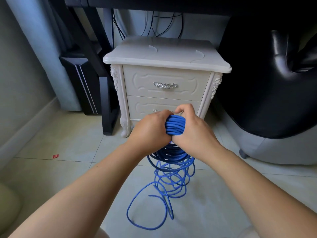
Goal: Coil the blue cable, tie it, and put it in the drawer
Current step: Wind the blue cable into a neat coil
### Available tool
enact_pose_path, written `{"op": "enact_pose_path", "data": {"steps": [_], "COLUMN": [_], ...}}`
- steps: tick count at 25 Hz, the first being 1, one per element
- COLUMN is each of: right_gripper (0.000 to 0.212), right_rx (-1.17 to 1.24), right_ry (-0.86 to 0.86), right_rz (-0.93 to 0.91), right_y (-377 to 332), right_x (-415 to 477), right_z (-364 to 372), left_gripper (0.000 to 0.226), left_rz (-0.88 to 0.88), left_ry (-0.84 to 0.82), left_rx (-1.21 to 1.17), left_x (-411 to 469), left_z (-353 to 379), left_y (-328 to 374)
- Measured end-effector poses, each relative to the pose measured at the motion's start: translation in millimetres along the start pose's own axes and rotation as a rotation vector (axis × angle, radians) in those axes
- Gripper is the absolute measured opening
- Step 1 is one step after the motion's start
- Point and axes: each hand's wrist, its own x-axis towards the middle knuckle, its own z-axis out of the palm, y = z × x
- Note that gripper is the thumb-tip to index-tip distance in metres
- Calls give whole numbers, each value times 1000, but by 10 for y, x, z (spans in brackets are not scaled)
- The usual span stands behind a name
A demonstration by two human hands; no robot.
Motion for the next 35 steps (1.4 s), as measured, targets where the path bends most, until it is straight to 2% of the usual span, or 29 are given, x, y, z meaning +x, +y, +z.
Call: {"op": "enact_pose_path", "data": {"steps": [3,7,10,15,20,24,27,32,35], "right_gripper": [61,57,61,49,35,27,25,23,25], "right_rx": [210,452,631,839,1024,966,968,1175,1327], "right_ry": [-54,-205,-180,-208,-54,96,171,272,295], "right_rz": [62,193,254,311,355,370,397,528,598], "right_y": [61,237,264,191,140,175,201,279,343], "right_x": [39,69,69,54,62,124,149,228,251], "right_z": [-64,-80,17,111,118,102,65,-103,-193], "left_gripper": [24,22,21,15,17,12,17,80,108], "left_rz": [-93,-360,-503,-638,-717,-732,-687,-512,-543], "left_ry": [68,197,264,357,307,185,-28,-414,-524], "left_rx": [-114,-410,-650,-899,-1157,-1164,-1107,-1140,-864], "left_x": [5,88,107,90,27,16,-1,-4,-44], "left_z": [-41,-96,-113,-121,-53,-11,-24,-71,93], "left_y": [-24,-105,-122,-110,-1,27,18,-136,-180]}}
